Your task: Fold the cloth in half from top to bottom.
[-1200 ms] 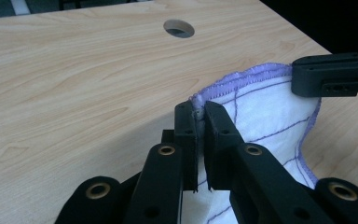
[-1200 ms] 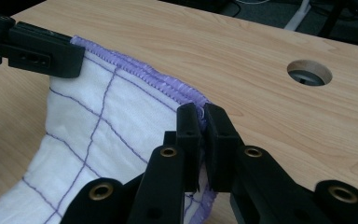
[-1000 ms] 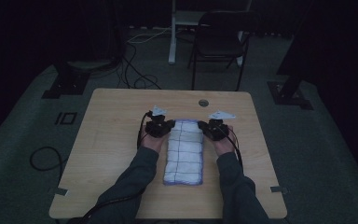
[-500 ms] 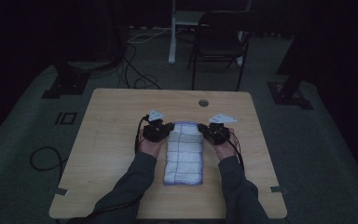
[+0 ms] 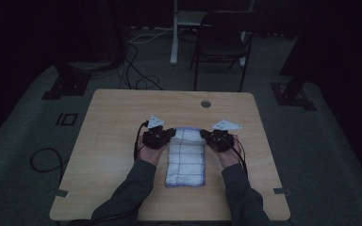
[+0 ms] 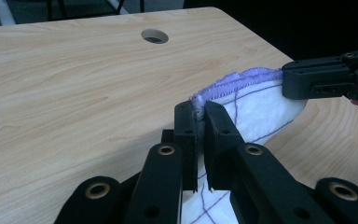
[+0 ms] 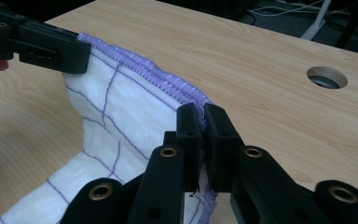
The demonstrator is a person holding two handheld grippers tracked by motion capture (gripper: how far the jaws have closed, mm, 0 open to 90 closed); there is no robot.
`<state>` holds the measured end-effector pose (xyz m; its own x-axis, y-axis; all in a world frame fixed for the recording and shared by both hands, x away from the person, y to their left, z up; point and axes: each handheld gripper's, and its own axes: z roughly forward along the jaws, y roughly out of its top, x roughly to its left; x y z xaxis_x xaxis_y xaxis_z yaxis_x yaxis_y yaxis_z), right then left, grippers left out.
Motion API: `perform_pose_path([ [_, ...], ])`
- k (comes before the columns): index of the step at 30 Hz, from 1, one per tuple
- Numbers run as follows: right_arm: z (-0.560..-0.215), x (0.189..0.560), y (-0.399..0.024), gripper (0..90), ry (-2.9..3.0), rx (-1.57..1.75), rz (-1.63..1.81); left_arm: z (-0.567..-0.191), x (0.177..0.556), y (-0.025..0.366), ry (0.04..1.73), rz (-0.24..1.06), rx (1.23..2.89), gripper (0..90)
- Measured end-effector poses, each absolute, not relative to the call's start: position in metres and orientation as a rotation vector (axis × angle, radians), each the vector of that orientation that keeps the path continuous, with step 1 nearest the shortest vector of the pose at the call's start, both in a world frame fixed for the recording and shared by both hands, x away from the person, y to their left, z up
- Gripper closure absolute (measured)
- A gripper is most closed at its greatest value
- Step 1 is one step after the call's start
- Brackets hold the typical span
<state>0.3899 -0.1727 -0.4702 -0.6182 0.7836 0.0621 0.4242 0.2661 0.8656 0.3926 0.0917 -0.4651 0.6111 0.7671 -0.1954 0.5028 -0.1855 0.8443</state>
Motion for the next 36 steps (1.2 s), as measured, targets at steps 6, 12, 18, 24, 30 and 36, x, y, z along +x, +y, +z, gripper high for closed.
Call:
perform_pose_path([
  [6,-0.467,0.383,-0.171,86.3,2.165,1.076,1.297,-0.466,0.386,0.095,1.019,0.327,1.836,85.3],
  [12,-0.468,0.377,-0.172,86.3,2.153,1.085,1.316,-0.466,0.38,0.096,1.015,0.317,1.826,85.4],
  [18,-0.47,0.371,-0.172,86.3,2.144,1.098,1.334,-0.467,0.374,0.096,1.008,0.316,1.822,85.4],
  [24,-0.472,0.367,-0.173,86.3,2.147,1.098,1.34,-0.469,0.368,0.097,1.004,0.312,1.818,85.4],
  [30,-0.473,0.361,-0.173,86.3,2.143,1.094,1.355,-0.471,0.362,0.099,1.0,0.302,1.816,85.4],
  [36,-0.472,0.356,-0.172,86.3,2.145,1.081,1.364,-0.471,0.357,0.102,0.999,0.294,1.81,85.4],
])
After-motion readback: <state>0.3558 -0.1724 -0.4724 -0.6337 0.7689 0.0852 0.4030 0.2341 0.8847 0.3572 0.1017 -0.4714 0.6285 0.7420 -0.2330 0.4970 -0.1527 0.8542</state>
